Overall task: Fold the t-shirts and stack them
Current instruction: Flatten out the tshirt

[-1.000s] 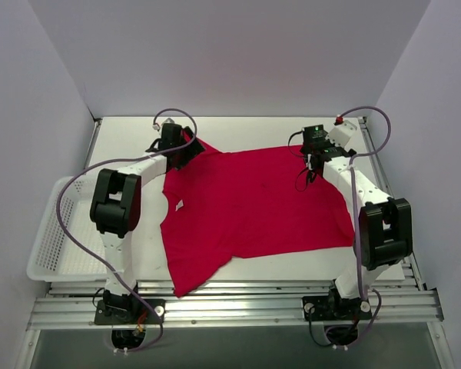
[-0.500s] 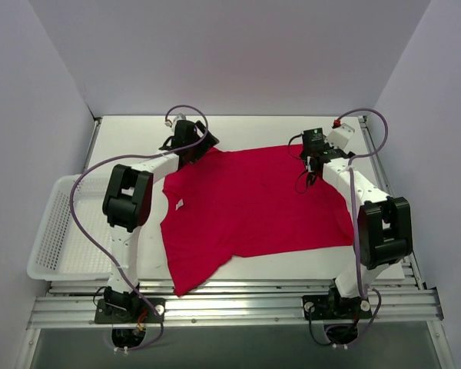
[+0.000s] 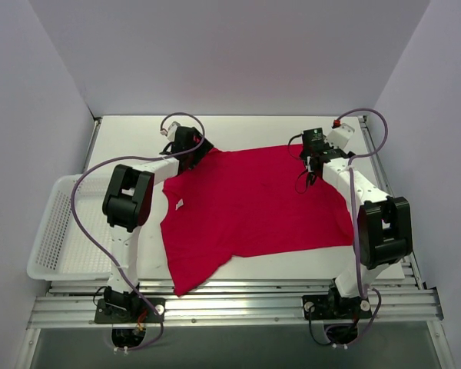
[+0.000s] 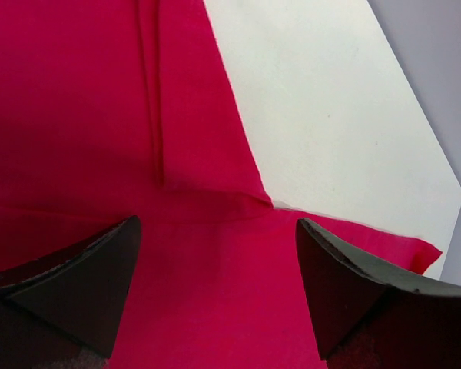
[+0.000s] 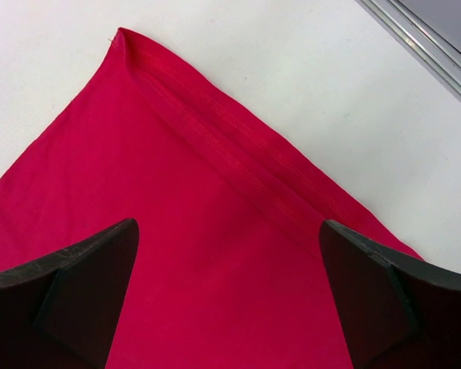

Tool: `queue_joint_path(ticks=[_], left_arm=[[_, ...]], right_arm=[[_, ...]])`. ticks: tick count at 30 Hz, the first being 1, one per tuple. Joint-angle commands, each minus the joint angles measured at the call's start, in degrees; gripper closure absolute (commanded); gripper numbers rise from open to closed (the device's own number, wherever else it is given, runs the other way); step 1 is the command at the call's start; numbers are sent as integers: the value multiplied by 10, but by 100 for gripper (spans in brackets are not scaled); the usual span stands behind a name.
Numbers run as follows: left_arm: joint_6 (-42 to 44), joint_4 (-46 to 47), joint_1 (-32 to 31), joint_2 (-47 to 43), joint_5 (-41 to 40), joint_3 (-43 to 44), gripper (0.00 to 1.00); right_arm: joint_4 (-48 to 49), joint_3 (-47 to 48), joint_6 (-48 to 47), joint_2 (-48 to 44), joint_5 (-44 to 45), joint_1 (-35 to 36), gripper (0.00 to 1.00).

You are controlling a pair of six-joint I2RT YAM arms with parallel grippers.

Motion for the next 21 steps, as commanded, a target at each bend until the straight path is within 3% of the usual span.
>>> queue_joint_path(ticks=[1, 21], left_arm=[[-20, 30, 3, -14, -26, -3, 10], [-30, 24, 2, 40, -34, 52, 14]], right_arm=[[-1, -4, -4, -8, 9, 4, 0], [-1, 2, -5, 11, 21, 20, 0]])
